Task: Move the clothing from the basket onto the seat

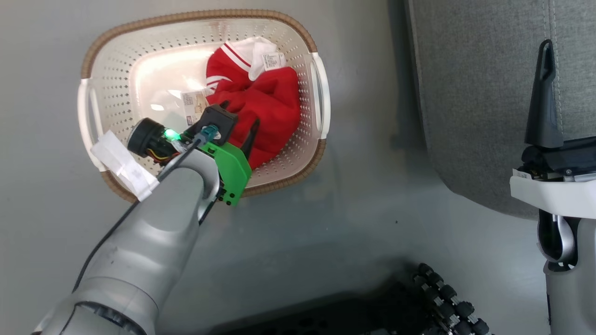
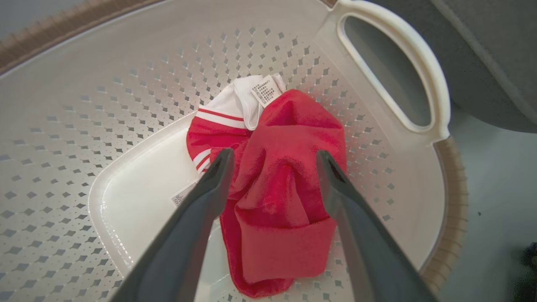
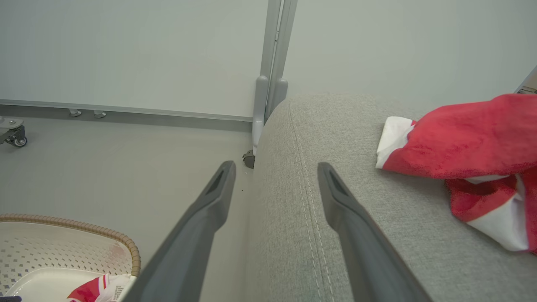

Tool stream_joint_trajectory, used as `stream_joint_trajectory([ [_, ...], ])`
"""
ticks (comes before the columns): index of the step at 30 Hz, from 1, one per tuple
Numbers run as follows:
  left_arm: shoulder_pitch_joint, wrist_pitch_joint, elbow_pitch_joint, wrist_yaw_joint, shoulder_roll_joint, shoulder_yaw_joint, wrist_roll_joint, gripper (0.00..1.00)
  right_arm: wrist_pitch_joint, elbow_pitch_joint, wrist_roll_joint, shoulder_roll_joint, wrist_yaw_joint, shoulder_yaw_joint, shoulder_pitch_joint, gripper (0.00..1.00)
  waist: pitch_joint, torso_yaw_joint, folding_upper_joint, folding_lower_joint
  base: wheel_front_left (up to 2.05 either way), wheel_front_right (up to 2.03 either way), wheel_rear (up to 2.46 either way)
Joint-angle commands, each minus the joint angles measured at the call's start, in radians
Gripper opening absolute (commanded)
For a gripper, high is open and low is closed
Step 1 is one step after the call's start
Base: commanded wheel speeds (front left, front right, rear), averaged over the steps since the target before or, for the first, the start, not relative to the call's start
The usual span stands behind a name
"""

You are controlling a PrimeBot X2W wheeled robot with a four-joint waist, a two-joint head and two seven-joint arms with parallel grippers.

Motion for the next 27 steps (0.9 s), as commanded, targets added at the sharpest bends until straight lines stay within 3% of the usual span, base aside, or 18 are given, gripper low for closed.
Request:
stream_joint_trajectory([
  [1, -0.046, 0.017, 0.044, -0.002, 0.015, -0.001, -0.006, 1.0, -0.003, -0.009, 0.006, 0.004, 0.0, 0.006, -0.017, 1.0, 0.085, -0.047, 0.0, -0.0002, 0.0, 0.0, 0.0],
  [27, -0.185, 0.148, 0.146, -0.002, 0.007, -0.183, -0.148, 1.0, -0.003, -0.058, 0.011, 0.011, 0.0, 0.095, 0.027, 1.0, 0.188, -0.087, 0.0, -0.0002, 0.0, 0.0, 0.0],
])
